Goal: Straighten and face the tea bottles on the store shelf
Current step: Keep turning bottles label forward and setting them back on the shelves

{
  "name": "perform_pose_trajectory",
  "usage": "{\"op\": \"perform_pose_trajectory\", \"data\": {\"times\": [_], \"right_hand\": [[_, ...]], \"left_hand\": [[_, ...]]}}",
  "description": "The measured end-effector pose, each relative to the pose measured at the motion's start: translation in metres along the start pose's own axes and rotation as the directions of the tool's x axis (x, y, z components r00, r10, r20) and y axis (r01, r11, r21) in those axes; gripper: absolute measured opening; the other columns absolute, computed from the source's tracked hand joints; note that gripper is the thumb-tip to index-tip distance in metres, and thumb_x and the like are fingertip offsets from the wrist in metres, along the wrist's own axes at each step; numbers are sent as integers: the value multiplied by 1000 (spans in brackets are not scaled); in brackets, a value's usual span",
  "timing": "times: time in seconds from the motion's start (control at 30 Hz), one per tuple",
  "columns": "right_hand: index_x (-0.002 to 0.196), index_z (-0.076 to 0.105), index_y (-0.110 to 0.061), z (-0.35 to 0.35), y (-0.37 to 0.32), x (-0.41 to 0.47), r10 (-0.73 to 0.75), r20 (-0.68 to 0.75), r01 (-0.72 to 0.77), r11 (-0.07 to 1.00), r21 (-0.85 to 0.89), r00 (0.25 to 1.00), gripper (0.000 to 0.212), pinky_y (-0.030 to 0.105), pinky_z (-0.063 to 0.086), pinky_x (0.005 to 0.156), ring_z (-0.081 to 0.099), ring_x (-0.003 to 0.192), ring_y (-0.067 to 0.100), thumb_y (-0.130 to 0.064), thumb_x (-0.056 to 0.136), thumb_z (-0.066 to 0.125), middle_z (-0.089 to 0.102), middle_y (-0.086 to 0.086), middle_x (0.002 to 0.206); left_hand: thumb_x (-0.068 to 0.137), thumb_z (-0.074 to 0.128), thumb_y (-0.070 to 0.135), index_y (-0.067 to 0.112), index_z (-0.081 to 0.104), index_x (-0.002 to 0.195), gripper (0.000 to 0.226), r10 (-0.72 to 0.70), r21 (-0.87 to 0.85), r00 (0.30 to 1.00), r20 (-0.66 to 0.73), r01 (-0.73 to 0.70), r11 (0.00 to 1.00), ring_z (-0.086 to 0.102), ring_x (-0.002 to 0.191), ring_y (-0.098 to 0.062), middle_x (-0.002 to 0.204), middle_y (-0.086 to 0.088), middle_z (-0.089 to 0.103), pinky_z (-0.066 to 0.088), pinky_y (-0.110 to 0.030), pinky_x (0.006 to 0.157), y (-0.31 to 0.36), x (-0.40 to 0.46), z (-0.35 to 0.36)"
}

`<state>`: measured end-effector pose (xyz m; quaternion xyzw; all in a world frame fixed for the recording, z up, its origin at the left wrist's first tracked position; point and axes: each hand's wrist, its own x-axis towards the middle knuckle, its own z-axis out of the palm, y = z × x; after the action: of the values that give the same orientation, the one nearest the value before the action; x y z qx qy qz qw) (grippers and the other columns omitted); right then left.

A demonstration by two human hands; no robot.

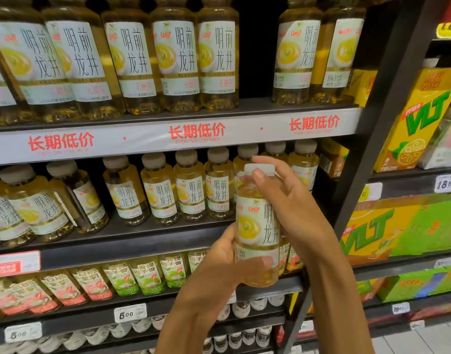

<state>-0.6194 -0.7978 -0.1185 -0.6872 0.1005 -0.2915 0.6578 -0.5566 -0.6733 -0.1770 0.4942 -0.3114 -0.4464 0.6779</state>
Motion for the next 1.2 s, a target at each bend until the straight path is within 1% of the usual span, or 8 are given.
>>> {"op": "perform_pose_trajectory", "data": {"times": [0.1,0.27,0.33,0.5,0.63,0.87,1.0,1.2], "right_hand": [[117,56,-36,2,-5,-6,-143,42,144,989,-22,989,34,21,54,82,66,102,7,-41,83,57,70,-9,109],[127,55,-30,2,-10,-12,-321,68,316,945,82,945,39,26,52,87,63,111,18,-29,89,64,66,-1,120],[129,54,-32,1,-12,-13,-338,83,326,937,126,938,46,28,52,89,62,113,21,-32,85,66,65,2,122],[133,48,-24,-8,-18,-13,-359,211,341,933,115,909,55,21,48,90,56,120,15,-37,83,66,62,-4,128],[125,54,-20,-12,-17,-16,-385,290,353,922,158,876,51,26,48,92,55,121,19,-19,77,72,62,-3,125],[119,61,-26,-17,-21,-22,-423,364,388,906,170,829,54,25,47,93,56,120,19,-6,69,71,64,-8,121],[121,59,-24,-12,-21,-22,-420,318,378,906,189,850,51,28,47,93,57,118,20,-23,73,77,63,-4,121],[130,51,-19,-5,-18,-19,-338,225,298,935,194,914,61,28,49,91,58,119,21,-49,80,68,63,-1,125]], "left_hand": [[68,79,15,27,52,126,65,79,79,997,-2,-79,994,64,112,-15,119,1,69,53,-23,85,-1,3,2],[70,78,17,39,60,114,52,235,211,971,-45,-221,952,65,109,-11,115,6,70,52,-18,83,1,8,4],[70,78,14,41,61,111,52,312,240,948,-68,-288,927,65,108,-13,113,4,70,52,-20,84,1,10,5],[70,78,10,40,58,115,57,449,333,882,-143,-384,861,66,104,-11,109,7,69,52,-15,79,8,10,3],[71,77,2,34,56,121,62,497,366,854,-157,-417,832,65,106,-15,113,4,67,53,-18,79,10,10,0],[66,80,21,48,55,117,63,550,405,824,-135,-460,790,60,114,-10,118,11,63,51,-16,82,12,8,2],[66,81,11,43,57,119,66,521,372,846,-114,-449,812,62,111,-9,118,9,66,52,-14,80,11,6,2],[68,82,14,32,59,120,60,454,376,891,-23,-413,830,64,109,-16,115,3,68,52,-20,84,14,3,0]]}}
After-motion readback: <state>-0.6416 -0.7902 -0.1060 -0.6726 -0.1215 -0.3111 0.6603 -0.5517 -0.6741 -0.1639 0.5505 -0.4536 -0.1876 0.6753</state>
